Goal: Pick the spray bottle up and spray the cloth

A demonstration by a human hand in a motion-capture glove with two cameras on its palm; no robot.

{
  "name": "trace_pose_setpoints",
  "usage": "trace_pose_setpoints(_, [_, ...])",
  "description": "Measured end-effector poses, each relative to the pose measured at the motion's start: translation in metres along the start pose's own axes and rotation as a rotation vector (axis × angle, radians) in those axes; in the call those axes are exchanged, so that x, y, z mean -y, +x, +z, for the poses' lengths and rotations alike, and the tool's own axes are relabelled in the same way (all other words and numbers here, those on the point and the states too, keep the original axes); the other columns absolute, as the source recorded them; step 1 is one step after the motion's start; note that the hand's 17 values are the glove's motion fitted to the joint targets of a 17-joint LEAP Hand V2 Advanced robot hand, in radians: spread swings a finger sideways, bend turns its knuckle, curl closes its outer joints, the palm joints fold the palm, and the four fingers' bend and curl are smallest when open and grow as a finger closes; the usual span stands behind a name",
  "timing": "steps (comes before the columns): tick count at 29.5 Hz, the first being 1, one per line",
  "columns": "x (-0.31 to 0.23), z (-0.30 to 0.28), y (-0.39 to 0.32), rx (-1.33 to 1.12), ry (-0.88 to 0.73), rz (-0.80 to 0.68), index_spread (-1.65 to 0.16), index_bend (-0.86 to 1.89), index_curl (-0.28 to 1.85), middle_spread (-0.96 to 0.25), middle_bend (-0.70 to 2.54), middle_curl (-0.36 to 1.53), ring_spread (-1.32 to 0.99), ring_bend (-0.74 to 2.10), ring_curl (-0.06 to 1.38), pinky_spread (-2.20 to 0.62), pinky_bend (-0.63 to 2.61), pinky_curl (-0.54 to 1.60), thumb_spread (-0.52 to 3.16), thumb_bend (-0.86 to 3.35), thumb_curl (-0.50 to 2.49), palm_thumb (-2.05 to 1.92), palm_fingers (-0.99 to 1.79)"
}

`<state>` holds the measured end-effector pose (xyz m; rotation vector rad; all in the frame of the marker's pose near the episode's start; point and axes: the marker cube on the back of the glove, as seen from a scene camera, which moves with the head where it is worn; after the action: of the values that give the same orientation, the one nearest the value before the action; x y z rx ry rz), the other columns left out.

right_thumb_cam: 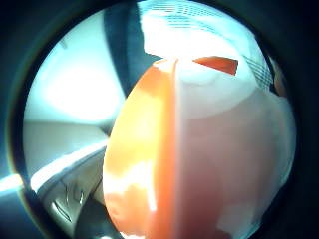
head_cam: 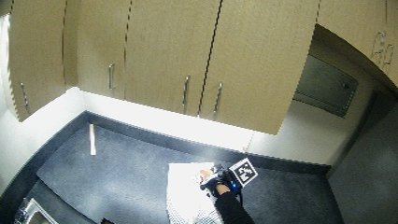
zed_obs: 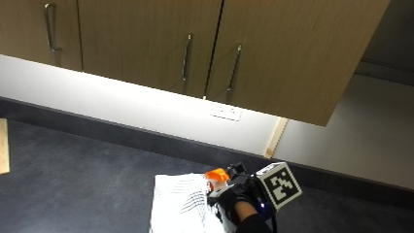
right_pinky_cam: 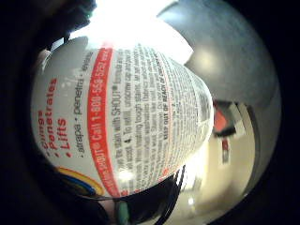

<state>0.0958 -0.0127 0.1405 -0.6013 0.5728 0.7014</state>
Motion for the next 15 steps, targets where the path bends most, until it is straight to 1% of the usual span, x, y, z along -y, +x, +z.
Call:
trace_pose_setpoints(4, [-0.011,0.004,0.000,0.169,0.247,-0.281,-0.21,0.36,0.67,-0.03,0.60,0.59,-0.11,0.58,0.52,0.16,0.11,0.01,0.58,-0.02,0.69,1.22,0.87])
trace_pose_setpoints(7, [-0.017,0.003,-0.002,0.281,0.349,-0.440,-0.21,0.36,0.68,-0.03,0.59,0.59,-0.11,0.57,0.52,0.16,0.12,0.01,0.58,-0.02,0.69,1.22,0.88])
trace_pose_setpoints(10, [-0.021,0.006,-0.004,0.342,0.393,-0.534,-0.20,0.35,0.68,-0.03,0.57,0.59,-0.11,0.56,0.51,0.16,0.14,0.02,0.57,-0.02,0.69,1.22,0.90])
trace_pose_setpoints(15, [-0.036,0.018,-0.015,0.374,0.405,-0.596,-0.20,0.34,0.68,-0.03,0.55,0.59,-0.11,0.53,0.51,0.15,0.16,0.05,0.57,-0.02,0.70,1.22,0.91])
